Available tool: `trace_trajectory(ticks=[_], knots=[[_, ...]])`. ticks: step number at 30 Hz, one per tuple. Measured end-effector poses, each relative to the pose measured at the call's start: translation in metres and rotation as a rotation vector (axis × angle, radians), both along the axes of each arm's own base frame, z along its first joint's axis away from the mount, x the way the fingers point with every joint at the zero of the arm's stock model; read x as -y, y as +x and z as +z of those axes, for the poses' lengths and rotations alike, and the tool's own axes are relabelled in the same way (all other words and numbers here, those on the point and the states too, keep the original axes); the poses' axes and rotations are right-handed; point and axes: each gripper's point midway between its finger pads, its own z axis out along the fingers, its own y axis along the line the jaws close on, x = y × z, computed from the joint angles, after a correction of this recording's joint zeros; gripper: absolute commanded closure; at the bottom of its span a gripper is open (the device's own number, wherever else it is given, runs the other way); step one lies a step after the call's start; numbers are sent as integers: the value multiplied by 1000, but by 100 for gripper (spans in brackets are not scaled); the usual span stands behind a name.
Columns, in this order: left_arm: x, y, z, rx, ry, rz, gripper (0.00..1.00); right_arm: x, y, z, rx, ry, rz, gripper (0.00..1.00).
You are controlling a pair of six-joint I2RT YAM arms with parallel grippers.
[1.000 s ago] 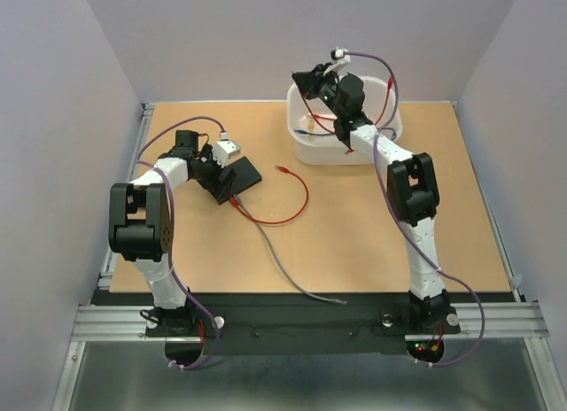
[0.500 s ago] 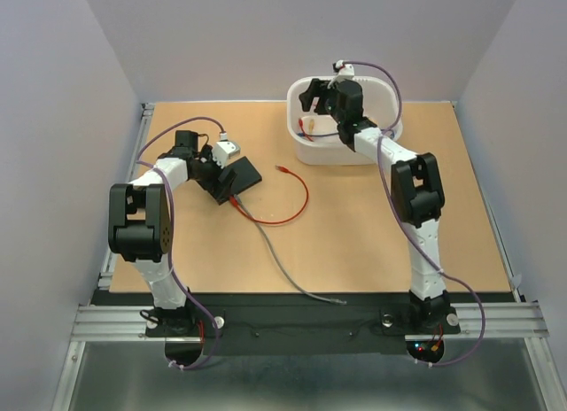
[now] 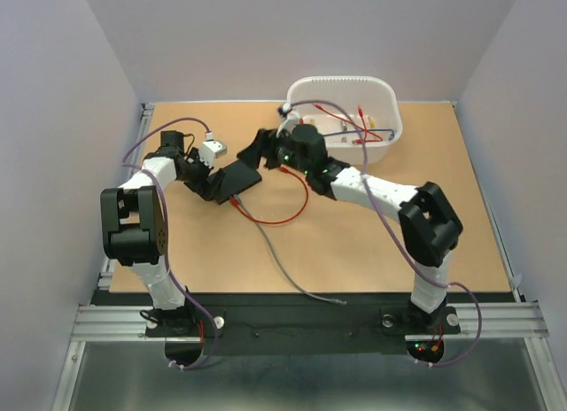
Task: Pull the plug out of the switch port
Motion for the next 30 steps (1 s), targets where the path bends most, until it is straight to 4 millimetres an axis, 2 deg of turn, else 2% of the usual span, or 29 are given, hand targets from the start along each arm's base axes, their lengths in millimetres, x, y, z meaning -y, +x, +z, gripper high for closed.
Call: trace_trajectory(ticks=[2,5,7,9,12,19,23,30], knots=[[-10,3,1,2,7,34,3,-28,-21,-58,-141,-24,91,23],[-21,6,0,5,17,78,3,-37,-34,-139,-337,-75,121,24],[-21,9,0,9,14,88,3,-34,-40,-175,-433,-94,116,26],[-20,11,-4,3,10,97,3,-33,-47,-199,-517,-92,107,28],[-18,13,-11,-10,-8,110,3,-35,-45,-211,-569,-61,101,30],[-16,16,-12,-14,-27,128,3,-51,-28,-213,-583,12,91,42],[-14,17,-13,-14,-39,128,3,-58,-27,-216,-603,47,103,50],[-12,18,-13,-11,-47,122,3,-68,-31,-219,-637,117,137,51]])
